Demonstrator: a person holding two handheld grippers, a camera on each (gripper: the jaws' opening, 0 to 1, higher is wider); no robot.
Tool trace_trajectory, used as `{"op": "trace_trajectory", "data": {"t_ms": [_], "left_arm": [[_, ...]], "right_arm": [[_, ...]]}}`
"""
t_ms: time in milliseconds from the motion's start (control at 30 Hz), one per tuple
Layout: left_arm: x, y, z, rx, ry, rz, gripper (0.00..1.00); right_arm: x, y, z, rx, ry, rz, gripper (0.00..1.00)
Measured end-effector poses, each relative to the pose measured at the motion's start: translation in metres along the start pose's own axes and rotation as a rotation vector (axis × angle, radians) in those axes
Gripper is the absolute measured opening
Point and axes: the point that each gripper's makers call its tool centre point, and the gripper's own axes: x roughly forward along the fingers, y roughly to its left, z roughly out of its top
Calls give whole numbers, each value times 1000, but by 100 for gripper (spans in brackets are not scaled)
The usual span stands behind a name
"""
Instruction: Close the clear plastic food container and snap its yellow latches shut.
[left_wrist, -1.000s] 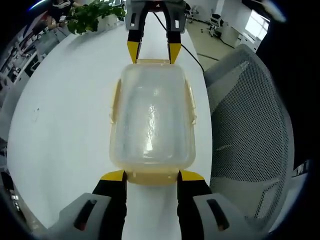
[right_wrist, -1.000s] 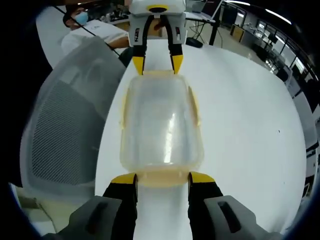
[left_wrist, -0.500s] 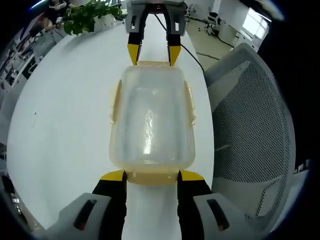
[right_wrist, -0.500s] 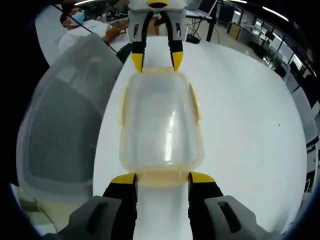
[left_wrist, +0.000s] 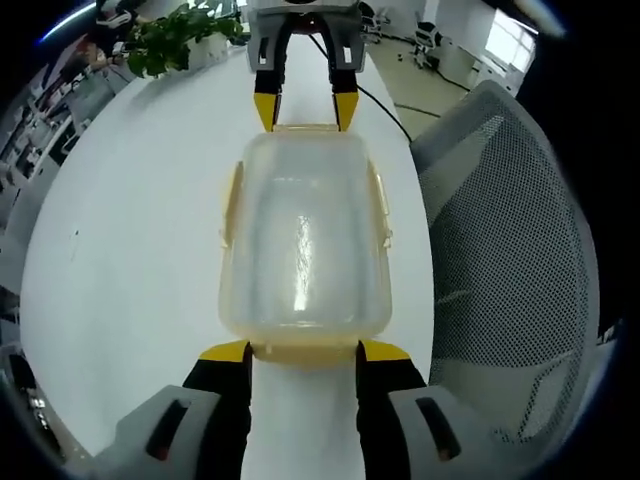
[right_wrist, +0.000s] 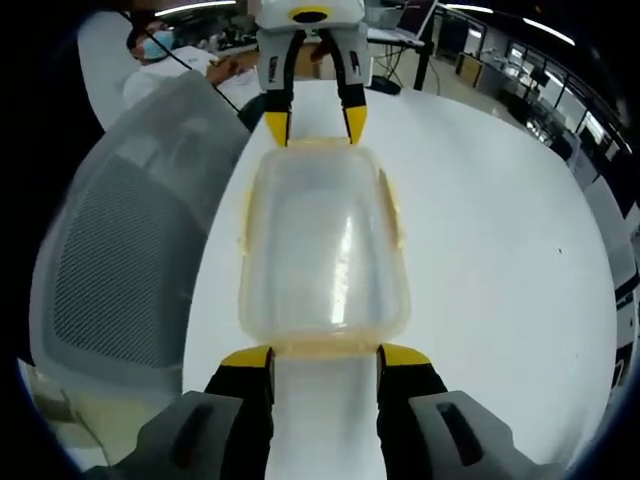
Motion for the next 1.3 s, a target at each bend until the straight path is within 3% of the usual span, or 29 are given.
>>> {"op": "trace_trajectory", "data": {"t_ms": [367,433,600,667,700,767,833,967,1033,1133,1200,1300], "left_arm": [[1,-9,-1,-96,-54,-23,47],[-1,-9,-2,-102,-64,-14,47],[-10,-11,-1,-188,-111,-5,46],[-14,-9,7,-297,-169,0,46],[-16,-8,12,-389,-202,-1,46],[-19,-6,13,-498,-219,-3,47],[-19,-6,12,-529,-231,3,47],[-18,-5,2,-704,-237,33,46],[-18,-3,1,-756,-263,39,46],[-22,0,-4,-899,-303,55,46],[-22,-2,-8,-965,-302,64,45],[-25,-3,-1,-1108,-386,44,45]], "right_arm": [[-2,5,-13,61,23,4,37],[-6,3,-12,111,0,-6,37],[-24,-4,0,310,-133,-29,39],[-31,-9,5,398,-189,-51,39],[-35,-10,8,444,-220,-51,39],[-38,-12,10,514,-254,-68,38],[-38,-13,10,544,-269,-80,38],[-36,-11,5,612,-269,-92,38],[-36,-10,6,667,-292,-95,38],[-37,-7,10,733,-324,-83,39],[-38,-6,11,767,-341,-80,40],[-38,-4,15,821,-375,-80,41]]}}
